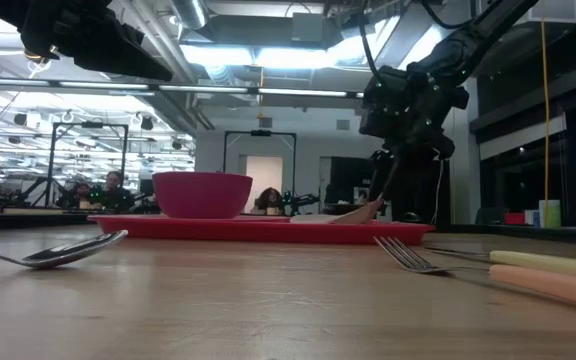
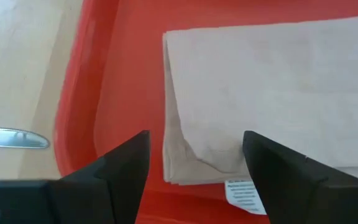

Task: Set up tray
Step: Put the white table napkin on top of the orange serving tray to the right of the light orange plate

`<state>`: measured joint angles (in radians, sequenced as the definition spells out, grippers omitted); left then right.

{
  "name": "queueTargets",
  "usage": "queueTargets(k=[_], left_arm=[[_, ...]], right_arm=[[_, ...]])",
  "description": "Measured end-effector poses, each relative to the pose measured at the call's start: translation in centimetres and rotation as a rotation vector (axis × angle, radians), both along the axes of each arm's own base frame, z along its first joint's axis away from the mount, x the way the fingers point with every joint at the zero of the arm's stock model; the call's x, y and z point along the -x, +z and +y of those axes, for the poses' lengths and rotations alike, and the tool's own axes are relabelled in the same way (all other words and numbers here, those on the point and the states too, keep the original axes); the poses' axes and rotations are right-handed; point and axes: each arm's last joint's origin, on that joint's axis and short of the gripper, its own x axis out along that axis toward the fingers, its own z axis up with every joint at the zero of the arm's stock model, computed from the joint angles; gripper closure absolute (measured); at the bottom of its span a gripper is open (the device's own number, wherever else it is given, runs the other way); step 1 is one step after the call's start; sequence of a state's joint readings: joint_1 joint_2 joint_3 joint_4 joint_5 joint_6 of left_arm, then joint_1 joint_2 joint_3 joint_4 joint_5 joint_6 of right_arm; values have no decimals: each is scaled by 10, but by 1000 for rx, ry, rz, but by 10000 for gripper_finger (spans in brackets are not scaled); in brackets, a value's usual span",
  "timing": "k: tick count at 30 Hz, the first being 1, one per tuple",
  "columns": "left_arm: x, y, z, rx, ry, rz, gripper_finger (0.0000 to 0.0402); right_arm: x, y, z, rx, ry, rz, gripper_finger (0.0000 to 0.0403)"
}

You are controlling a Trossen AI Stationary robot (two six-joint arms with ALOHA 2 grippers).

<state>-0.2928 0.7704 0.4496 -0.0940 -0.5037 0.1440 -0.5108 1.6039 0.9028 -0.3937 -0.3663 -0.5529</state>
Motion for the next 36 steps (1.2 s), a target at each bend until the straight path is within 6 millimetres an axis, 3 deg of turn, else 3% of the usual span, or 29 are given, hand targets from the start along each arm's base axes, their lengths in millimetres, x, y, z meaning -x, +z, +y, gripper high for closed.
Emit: queueTargets(k=[27, 36], left_arm=[[0, -1, 0, -2, 0, 9, 394], [1, -1, 0, -3, 0, 13, 395]], right_arm=[[-14, 4, 11, 149, 6, -24, 143], [-9, 29, 14, 171, 16, -131, 143]])
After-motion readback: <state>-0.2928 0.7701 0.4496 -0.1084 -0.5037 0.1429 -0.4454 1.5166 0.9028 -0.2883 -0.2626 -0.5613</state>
